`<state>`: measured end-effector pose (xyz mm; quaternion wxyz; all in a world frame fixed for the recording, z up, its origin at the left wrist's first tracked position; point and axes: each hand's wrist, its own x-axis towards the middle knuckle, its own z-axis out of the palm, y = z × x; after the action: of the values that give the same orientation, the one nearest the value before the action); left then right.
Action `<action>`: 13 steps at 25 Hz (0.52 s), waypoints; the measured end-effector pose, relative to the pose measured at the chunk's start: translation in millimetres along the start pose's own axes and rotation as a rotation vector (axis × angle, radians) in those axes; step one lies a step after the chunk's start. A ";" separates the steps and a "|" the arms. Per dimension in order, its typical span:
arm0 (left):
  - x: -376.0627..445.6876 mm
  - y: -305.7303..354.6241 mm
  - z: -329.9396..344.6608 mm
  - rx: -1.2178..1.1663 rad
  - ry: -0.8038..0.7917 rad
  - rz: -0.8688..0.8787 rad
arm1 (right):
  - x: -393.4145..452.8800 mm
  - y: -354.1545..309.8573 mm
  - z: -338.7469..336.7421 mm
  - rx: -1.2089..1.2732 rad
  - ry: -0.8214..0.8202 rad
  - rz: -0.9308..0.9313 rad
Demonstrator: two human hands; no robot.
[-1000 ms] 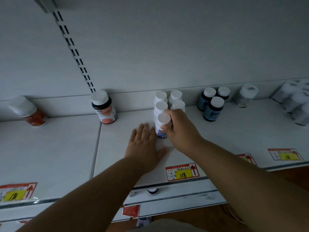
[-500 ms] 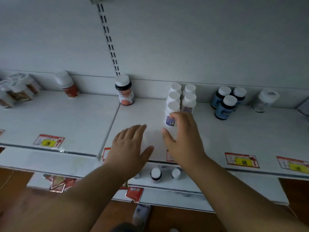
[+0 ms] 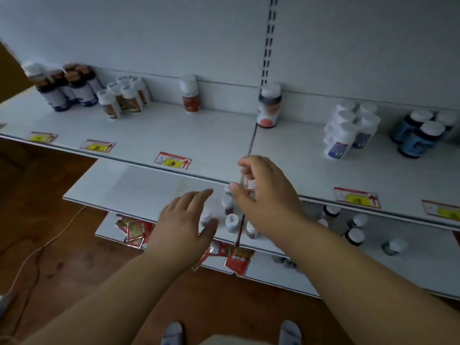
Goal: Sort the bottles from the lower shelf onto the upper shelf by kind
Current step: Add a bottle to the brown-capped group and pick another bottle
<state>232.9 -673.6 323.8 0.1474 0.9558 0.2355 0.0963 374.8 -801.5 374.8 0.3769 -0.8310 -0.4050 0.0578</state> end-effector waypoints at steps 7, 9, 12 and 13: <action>-20.7 -154.1 -9.9 -0.088 -0.066 -0.005 | -5.5 -59.6 147.8 0.010 -0.103 0.162; -18.2 -174.2 8.6 -0.151 -0.076 -0.010 | -6.4 -47.0 176.2 -0.020 -0.094 0.184; -4.3 -199.8 65.3 -0.207 -0.124 -0.057 | 3.8 2.9 235.7 -0.067 -0.132 0.248; 1.0 -207.3 89.0 -0.227 -0.129 -0.082 | 10.0 25.1 260.1 -0.092 -0.156 0.272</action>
<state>168.9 -518.9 172.7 0.2732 0.9268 0.2520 0.0543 292.8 -653.3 175.5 0.2946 -0.8875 -0.3191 0.1543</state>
